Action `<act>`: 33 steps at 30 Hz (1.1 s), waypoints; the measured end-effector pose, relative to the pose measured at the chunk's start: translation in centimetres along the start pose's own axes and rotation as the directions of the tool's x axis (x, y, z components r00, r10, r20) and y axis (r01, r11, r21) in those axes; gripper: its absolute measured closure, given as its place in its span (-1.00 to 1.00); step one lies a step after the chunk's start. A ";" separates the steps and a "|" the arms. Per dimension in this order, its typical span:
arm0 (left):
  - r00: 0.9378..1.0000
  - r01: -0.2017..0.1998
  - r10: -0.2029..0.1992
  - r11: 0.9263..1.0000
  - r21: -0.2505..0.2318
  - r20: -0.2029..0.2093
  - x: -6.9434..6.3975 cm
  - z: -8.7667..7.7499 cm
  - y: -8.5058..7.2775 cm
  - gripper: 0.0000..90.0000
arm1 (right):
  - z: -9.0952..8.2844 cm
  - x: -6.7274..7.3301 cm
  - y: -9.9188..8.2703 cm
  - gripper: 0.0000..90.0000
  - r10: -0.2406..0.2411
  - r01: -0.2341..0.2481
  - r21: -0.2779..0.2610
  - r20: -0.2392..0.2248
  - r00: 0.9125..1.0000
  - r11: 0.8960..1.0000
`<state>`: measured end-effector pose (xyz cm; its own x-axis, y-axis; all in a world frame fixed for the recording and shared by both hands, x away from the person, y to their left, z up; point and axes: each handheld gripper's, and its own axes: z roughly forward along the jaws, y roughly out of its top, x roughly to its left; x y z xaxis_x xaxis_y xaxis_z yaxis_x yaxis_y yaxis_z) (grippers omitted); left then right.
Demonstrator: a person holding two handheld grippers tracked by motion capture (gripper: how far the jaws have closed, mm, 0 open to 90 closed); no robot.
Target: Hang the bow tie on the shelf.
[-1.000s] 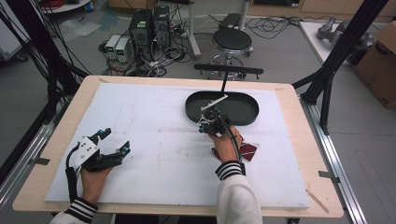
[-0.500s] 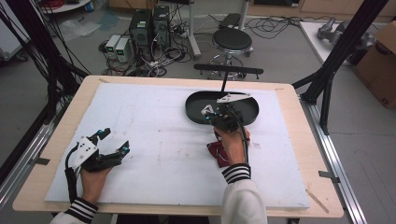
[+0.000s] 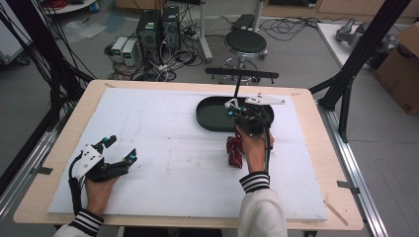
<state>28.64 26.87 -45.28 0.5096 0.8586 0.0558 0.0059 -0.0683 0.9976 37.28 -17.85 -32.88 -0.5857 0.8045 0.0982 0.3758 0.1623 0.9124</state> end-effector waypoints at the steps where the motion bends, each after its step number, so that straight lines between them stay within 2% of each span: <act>1: 1.000 -0.001 0.001 1.000 0.001 0.001 0.0 0.0 0.0 -0.69 | -0.1 0.0 0.1 0.91 -0.002 0.002 -0.011 0.011 1.000 1.000; 8: 1.000 0.000 0.000 1.000 0.002 0.003 0.0 0.0 0.0 -0.69 | -0.8 -0.7 2.0 0.91 -0.001 0.013 -0.115 0.104 0.995 0.993; 9: 1.000 -0.002 0.002 1.000 0.002 0.004 0.0 0.0 0.0 -0.69 | -0.8 -0.7 2.0 0.91 -0.001 0.013 -0.115 0.104 0.995 0.993; 10: 1.000 -0.002 0.002 1.000 0.000 0.003 0.0 0.0 0.0 -0.69 | -0.8 -0.9 2.4 0.91 0.002 0.016 -0.148 0.121 0.993 0.989; 20: 1.000 0.010 -0.010 1.000 -0.004 0.001 0.1 -0.1 0.0 -0.69 | 0.7 -1.9 3.6 0.91 0.008 0.021 -0.164 0.173 0.985 0.986; 30: 1.000 0.012 -0.012 1.000 -0.006 0.002 0.1 -0.1 0.0 -0.69 | 2.3 -2.8 5.5 0.91 0.011 0.025 -0.186 0.190 0.982 0.982; 33: 1.000 0.011 -0.011 1.000 -0.005 0.000 0.1 -0.1 0.0 -0.69 | 2.8 -3.1 5.7 0.91 0.023 0.016 -0.207 0.187 0.982 0.978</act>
<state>28.62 26.96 -45.31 0.5092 0.8595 0.0450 0.0073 -0.0566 0.9984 43.27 -17.77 -29.06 -0.4319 0.9009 0.0431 0.2097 0.0538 0.9763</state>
